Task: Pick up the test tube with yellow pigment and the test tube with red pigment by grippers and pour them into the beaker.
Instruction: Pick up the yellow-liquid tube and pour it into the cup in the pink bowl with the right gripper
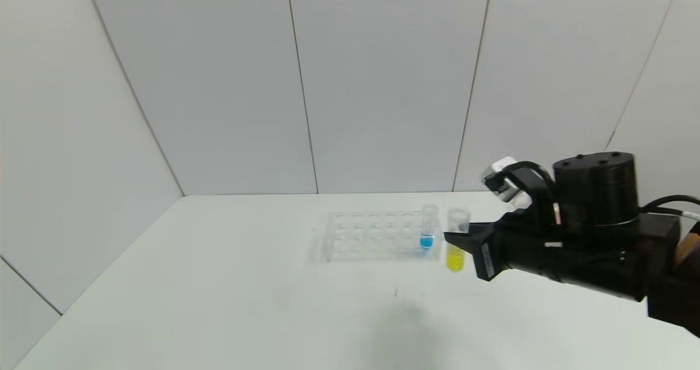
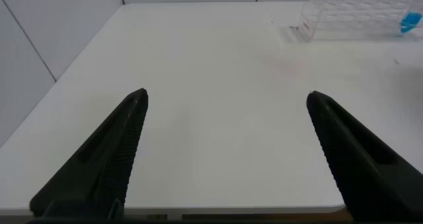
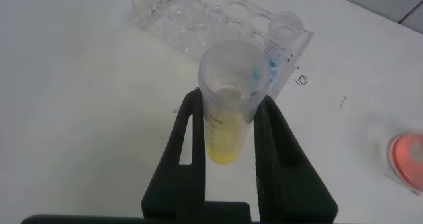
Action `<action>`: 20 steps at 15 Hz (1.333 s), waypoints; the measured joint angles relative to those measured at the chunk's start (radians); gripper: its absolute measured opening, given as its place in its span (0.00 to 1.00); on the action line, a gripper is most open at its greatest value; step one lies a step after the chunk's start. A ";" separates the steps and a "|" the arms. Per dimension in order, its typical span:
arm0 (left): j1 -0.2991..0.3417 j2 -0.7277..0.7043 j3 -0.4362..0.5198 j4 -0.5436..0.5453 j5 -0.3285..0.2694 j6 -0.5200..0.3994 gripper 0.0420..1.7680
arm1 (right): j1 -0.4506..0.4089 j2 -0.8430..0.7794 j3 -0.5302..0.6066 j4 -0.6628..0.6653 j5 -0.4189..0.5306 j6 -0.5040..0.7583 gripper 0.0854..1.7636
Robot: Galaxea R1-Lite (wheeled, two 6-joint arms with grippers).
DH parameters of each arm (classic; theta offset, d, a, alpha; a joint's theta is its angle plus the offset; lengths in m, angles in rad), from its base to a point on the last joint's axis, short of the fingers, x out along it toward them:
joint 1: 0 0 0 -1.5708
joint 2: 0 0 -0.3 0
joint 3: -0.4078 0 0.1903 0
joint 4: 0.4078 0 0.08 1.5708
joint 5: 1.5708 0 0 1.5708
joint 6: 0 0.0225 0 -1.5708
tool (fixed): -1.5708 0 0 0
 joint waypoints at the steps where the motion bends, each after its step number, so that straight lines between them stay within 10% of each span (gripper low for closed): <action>1: 0.000 0.000 0.000 0.000 0.000 0.000 0.97 | -0.071 -0.031 0.027 0.003 0.098 -0.041 0.24; 8: 0.000 0.000 0.000 0.000 0.000 0.000 0.97 | -0.576 -0.080 0.059 0.016 0.644 -0.224 0.24; 14: 0.000 0.000 0.000 0.000 0.000 0.000 0.97 | -0.789 0.086 -0.186 0.099 0.749 -0.280 0.24; 20: 0.000 0.000 0.000 0.000 0.000 0.000 0.97 | -0.911 0.256 -0.565 0.549 0.781 -0.613 0.24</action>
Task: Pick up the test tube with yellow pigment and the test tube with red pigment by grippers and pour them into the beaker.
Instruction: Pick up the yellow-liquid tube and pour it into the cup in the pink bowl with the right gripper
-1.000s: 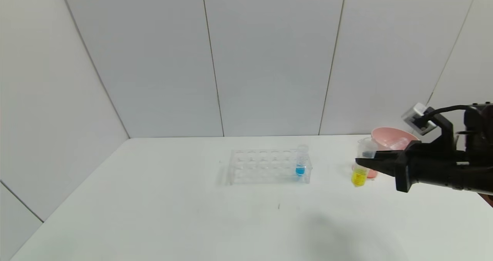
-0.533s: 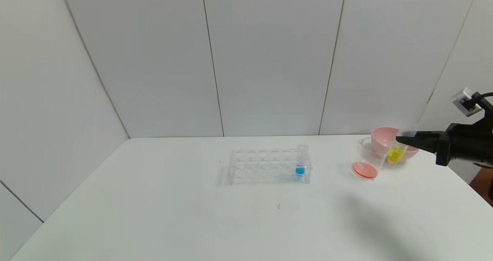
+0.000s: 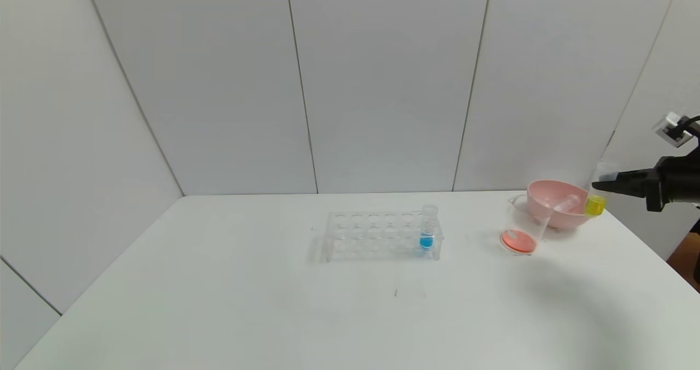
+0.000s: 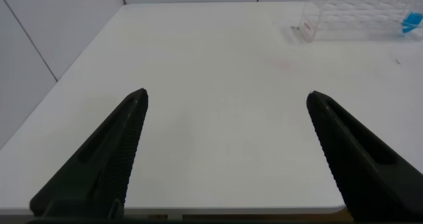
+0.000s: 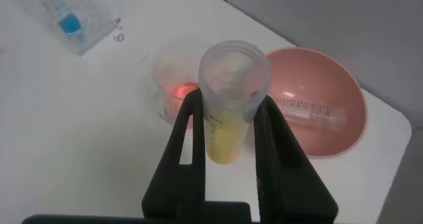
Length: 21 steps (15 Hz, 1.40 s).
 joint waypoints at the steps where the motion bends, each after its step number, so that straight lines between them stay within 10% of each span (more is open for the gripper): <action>1: 0.000 0.000 0.000 0.000 0.000 0.000 0.97 | -0.013 0.029 -0.055 0.047 0.001 -0.050 0.24; 21: 0.000 0.000 0.000 0.000 0.000 0.000 0.97 | 0.132 0.298 -0.584 0.385 -0.224 -0.455 0.24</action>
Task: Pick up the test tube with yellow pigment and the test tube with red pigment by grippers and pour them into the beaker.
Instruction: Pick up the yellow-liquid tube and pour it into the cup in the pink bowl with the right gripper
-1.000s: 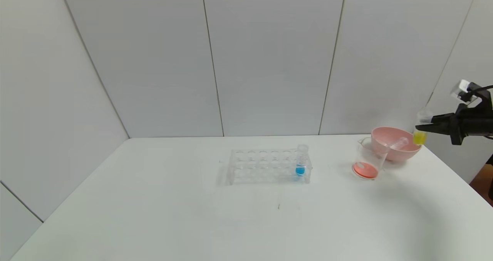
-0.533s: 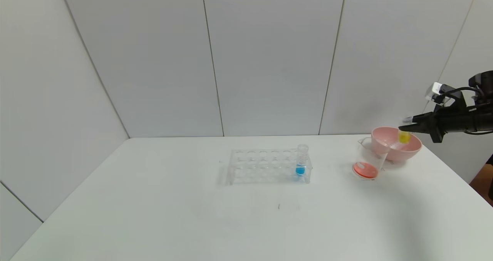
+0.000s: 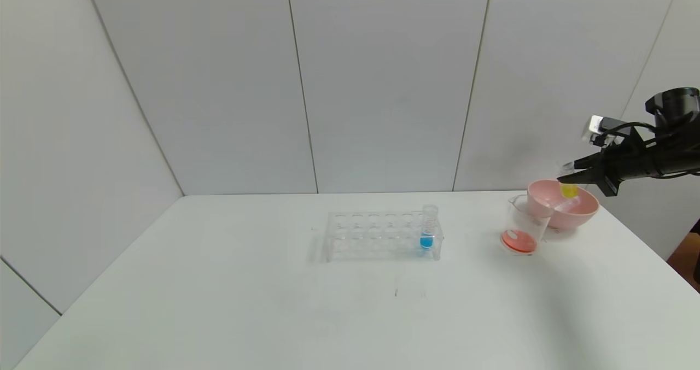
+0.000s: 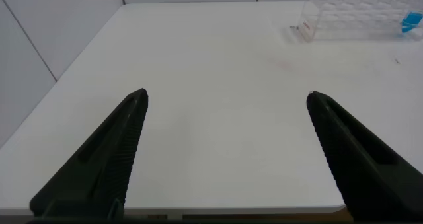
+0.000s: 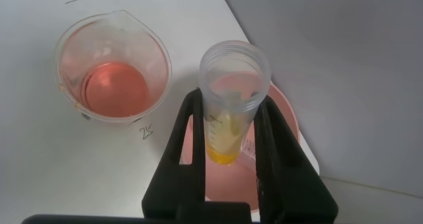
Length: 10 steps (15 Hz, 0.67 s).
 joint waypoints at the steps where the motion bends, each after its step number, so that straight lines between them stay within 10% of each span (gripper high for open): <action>1: 0.000 0.000 0.000 0.000 0.000 0.000 0.97 | 0.006 0.001 -0.001 0.007 -0.034 -0.027 0.24; 10: 0.000 0.000 0.000 0.000 0.000 0.000 0.97 | 0.031 -0.010 -0.003 0.057 -0.178 -0.151 0.24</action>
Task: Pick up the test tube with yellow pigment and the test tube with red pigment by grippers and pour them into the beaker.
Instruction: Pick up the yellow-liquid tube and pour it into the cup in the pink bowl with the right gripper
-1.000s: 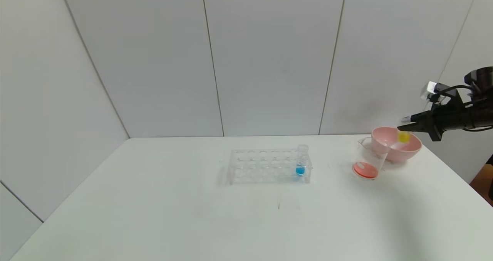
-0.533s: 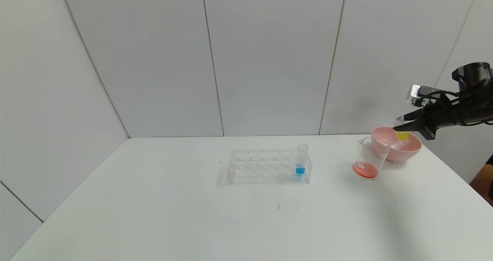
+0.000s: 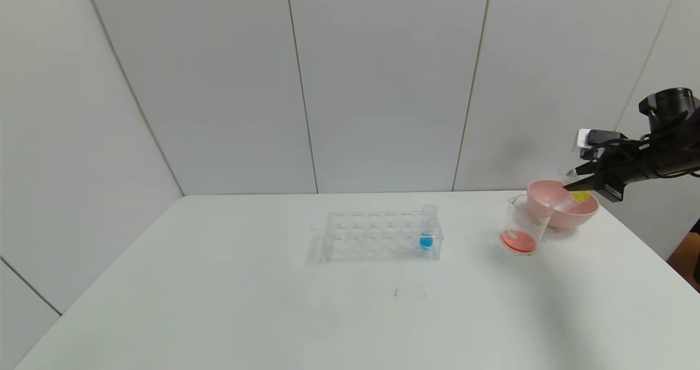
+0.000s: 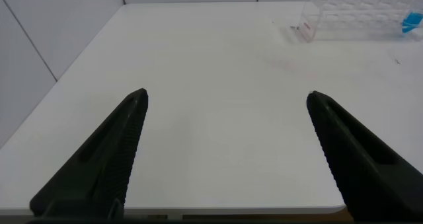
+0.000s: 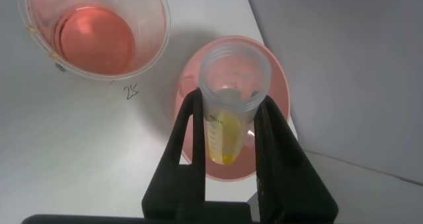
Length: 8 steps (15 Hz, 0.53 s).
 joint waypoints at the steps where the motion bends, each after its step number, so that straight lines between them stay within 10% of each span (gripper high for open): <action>1: 0.000 0.000 0.000 0.000 0.000 0.000 0.97 | 0.005 -0.003 0.000 0.000 -0.020 -0.010 0.24; 8: 0.000 0.000 0.000 0.000 0.000 0.000 0.97 | 0.013 -0.018 0.001 0.003 -0.055 -0.090 0.24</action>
